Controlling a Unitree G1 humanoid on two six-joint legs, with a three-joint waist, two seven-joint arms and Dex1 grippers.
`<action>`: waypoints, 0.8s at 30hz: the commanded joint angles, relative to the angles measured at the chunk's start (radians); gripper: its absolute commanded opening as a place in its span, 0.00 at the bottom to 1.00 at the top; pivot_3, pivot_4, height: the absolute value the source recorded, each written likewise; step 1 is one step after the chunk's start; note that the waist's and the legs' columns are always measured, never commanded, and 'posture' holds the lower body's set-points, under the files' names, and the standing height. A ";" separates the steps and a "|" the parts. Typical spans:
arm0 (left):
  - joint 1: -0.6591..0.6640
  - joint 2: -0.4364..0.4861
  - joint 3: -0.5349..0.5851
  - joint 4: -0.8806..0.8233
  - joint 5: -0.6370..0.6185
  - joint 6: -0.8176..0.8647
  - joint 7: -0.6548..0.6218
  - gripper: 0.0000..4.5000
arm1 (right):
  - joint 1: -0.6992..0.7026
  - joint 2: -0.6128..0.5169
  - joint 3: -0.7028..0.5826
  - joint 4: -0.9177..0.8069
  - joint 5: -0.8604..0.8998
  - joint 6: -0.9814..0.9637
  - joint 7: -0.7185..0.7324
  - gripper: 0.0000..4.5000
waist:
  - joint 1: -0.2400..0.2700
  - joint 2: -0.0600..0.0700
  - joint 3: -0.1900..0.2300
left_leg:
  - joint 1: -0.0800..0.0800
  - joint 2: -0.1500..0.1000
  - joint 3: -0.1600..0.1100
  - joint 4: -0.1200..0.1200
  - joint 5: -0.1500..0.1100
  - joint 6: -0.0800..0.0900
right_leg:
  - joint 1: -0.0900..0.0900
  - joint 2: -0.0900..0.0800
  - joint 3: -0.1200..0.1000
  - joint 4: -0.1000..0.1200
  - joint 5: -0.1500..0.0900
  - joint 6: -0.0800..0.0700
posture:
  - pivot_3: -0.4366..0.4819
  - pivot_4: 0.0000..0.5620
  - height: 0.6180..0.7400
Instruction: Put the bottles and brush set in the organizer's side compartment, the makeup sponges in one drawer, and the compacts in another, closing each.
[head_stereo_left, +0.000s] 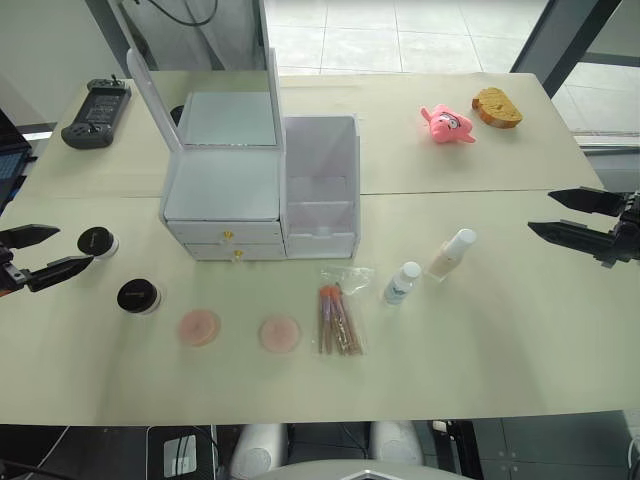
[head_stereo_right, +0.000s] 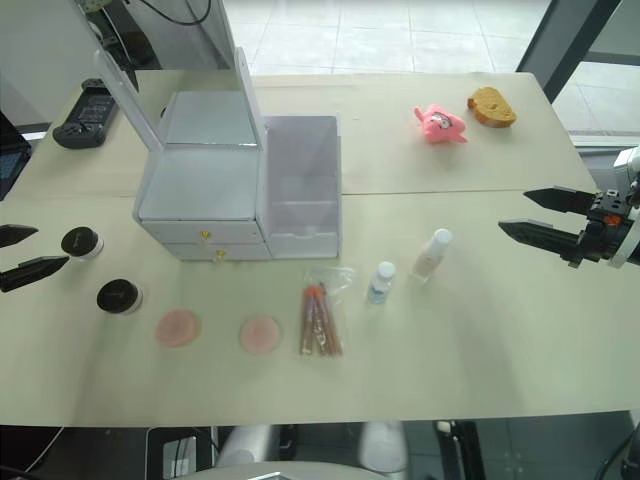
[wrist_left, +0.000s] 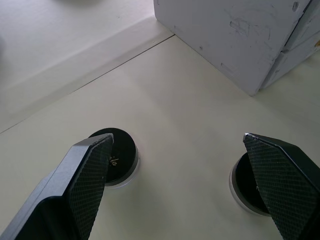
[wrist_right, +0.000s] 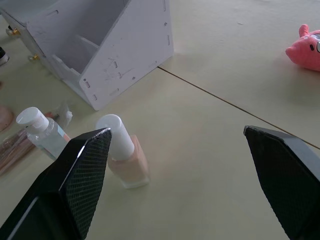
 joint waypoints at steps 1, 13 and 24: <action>-0.028 0.017 0.007 0.004 -0.012 -0.008 -0.017 1.00 | 0.005 0.003 -0.045 -0.020 0.017 -0.032 -0.004 1.00 | 0.000 0.000 0.000 | 0.000 0.000 0.000 0.000 0.000 0.000 | 0.000 0.000 0.000 0.000 0.000 0.000 | 0.48 0.27 1.00; -0.257 0.016 -0.083 -0.039 -0.043 0.174 -0.054 1.00 | 0.103 0.014 -0.125 -0.164 0.109 0.068 -0.025 1.00 | 0.003 -0.001 0.000 | 0.000 0.000 0.000 0.001 0.001 -0.001 | 0.000 0.000 0.000 0.001 0.000 0.000 | 0.48 0.27 1.00; -0.536 -0.137 -0.283 -0.565 -0.257 0.531 -0.125 1.00 | 0.175 0.008 -0.295 -0.680 0.449 0.372 -0.205 1.00 | 0.023 -0.004 0.002 | -0.004 0.000 -0.002 0.009 0.000 -0.001 | 0.001 0.000 0.000 0.005 0.000 0.000 | 0.48 0.27 1.00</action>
